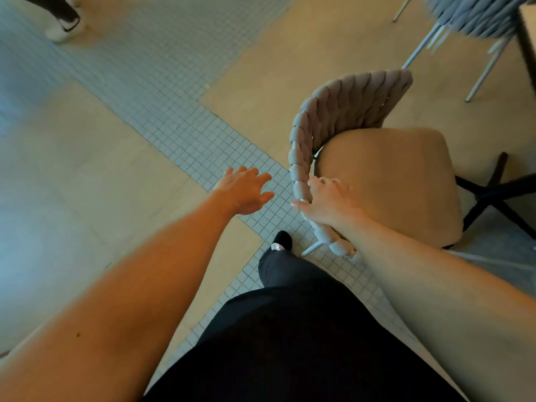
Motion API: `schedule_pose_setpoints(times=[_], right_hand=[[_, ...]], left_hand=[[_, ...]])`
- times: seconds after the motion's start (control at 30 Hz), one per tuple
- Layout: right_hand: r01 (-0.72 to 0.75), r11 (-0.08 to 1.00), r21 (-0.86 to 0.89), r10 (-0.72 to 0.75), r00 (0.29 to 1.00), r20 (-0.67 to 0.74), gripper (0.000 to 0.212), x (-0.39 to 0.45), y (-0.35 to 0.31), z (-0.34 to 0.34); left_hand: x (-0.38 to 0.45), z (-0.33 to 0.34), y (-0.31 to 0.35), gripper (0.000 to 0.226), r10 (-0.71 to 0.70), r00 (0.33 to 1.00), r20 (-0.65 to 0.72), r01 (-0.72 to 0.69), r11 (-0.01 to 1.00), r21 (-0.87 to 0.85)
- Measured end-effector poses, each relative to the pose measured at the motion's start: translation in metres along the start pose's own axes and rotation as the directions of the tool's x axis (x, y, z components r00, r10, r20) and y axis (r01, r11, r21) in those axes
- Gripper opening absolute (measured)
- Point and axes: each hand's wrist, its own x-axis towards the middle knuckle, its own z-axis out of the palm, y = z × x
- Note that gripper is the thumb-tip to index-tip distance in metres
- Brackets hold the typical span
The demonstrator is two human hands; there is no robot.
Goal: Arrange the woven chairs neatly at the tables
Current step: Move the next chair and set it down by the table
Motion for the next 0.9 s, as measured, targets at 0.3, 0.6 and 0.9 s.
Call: schedule_pose_setpoints(times=[0.3,0.6,0.9], right_hand=[[-0.186,0.98,0.074,0.181,0.981,0.067,0.076,0.044,0.0,-0.014],[-0.387,0.886,0.254,0.35,0.919,0.18,0.058,0.059,-0.003,-0.023],[-0.55,0.738,0.391,0.534,0.83,0.16,0.059,0.088,-0.035,-0.037]], left_hand=[[0.073,-0.032,-0.035,0.062,0.157,0.986,0.054,-0.161,0.984,0.07],[0.141,-0.071,-0.043,0.054,0.338,0.923,0.183,-0.365,0.921,0.137],[0.214,-0.099,-0.067,0.051,0.553,0.788,0.271,-0.612,0.751,0.246]])
